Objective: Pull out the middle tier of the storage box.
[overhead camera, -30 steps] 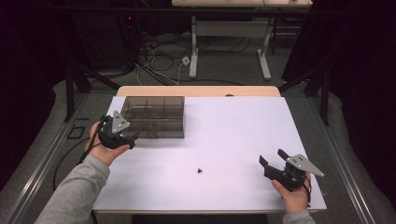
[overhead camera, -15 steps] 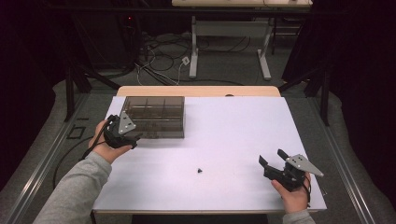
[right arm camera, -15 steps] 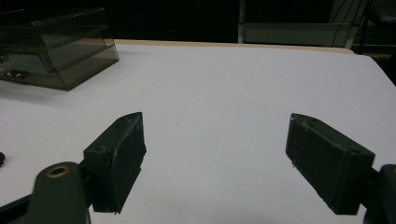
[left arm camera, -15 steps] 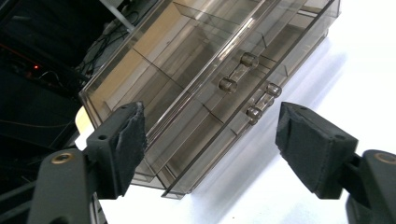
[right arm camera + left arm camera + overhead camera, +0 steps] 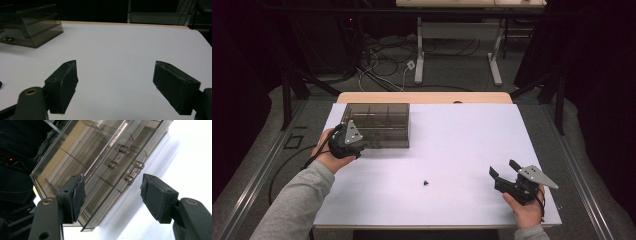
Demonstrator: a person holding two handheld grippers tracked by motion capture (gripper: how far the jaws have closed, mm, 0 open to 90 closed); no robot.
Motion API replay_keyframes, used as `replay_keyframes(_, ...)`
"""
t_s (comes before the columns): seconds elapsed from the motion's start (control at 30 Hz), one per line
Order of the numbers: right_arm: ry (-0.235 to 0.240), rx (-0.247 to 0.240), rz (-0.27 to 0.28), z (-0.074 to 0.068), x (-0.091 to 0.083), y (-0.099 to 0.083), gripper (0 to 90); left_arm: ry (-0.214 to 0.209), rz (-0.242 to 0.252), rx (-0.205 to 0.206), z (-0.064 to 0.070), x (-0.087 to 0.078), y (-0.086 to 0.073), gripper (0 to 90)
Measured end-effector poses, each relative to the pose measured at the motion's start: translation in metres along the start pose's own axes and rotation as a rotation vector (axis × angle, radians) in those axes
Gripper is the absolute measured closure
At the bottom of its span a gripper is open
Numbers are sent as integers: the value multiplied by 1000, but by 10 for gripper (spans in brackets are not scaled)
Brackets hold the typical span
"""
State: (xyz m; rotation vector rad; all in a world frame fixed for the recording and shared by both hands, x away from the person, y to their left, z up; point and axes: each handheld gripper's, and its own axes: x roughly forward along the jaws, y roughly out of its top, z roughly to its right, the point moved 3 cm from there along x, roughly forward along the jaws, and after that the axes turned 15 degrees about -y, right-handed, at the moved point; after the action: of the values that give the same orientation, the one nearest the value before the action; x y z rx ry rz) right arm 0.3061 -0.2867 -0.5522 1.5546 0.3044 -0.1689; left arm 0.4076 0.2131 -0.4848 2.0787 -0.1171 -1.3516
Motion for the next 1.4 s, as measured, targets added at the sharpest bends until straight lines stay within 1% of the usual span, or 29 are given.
replay_keyframes(0.07, 1, -1, 0, 0, 0, 0, 195, -6, -1, -4, 0, 1, 0, 380)
replay_keyframes(0.1, 1, 0, -1, 0, 0, 0, 195, -7, -6, 3, 0, 2, 0, 390)
replay_keyframes(0.17, 1, 2, -2, 0, 0, 0, 195, 6, -15, 14, 0, 3, 0, 417)
replay_keyframes(0.23, 0, 3, -1, 0, 0, 0, 195, 13, -16, 20, 0, 4, 1, 425)
replay_keyframes(0.3, -2, 3, -2, 0, 0, 0, 195, 7, -20, 11, -1, 5, 1, 435)
replay_keyframes(0.37, 1, 4, -1, 0, 0, 0, 195, -7, -19, 19, 0, 6, 1, 448)
replay_keyframes(0.4, 0, 3, -1, 0, 0, 0, 195, -14, -23, 19, 0, 7, 1, 471)
replay_keyframes(0.47, -2, 3, -2, 0, 0, 0, 195, -8, -32, 28, 0, 8, 1, 470)
replay_keyframes(0.6, -1, 3, -1, 0, 0, 0, 195, -2, -27, 34, -1, 10, 1, 476)
replay_keyframes(0.77, -5, 0, -2, 0, 0, 0, 195, -31, -51, 35, -1, 14, 0, 523)
replay_keyframes(0.83, -4, 1, -4, 0, 0, 0, 195, -31, -67, 47, -1, 15, 0, 535)
replay_keyframes(1.0, -3, -2, -5, 1, 0, 0, 195, -32, -81, 57, -1, 19, 0, 552)
replay_keyframes(1.03, -4, -3, -5, 1, 0, 0, 195, -27, -82, 57, -1, 20, 1, 555)
replay_keyframes(1.07, -3, -2, -5, 1, 0, 0, 195, -30, -91, 64, -1, 21, 1, 558)
replay_keyframes(1.3, -2, -2, -6, 1, 0, 0, 195, -34, -120, 74, -2, 27, 1, 602)
replay_keyframes(1.33, -2, -2, -7, 1, 0, 0, 195, -32, -126, 76, -2, 28, 1, 604)
replay_keyframes(1.37, -2, 0, -6, 1, 0, 0, 195, -29, -119, 75, -2, 29, 1, 604)
replay_keyframes(1.4, -1, 1, -7, 1, 0, 0, 195, -30, -129, 81, -3, 30, 1, 604)
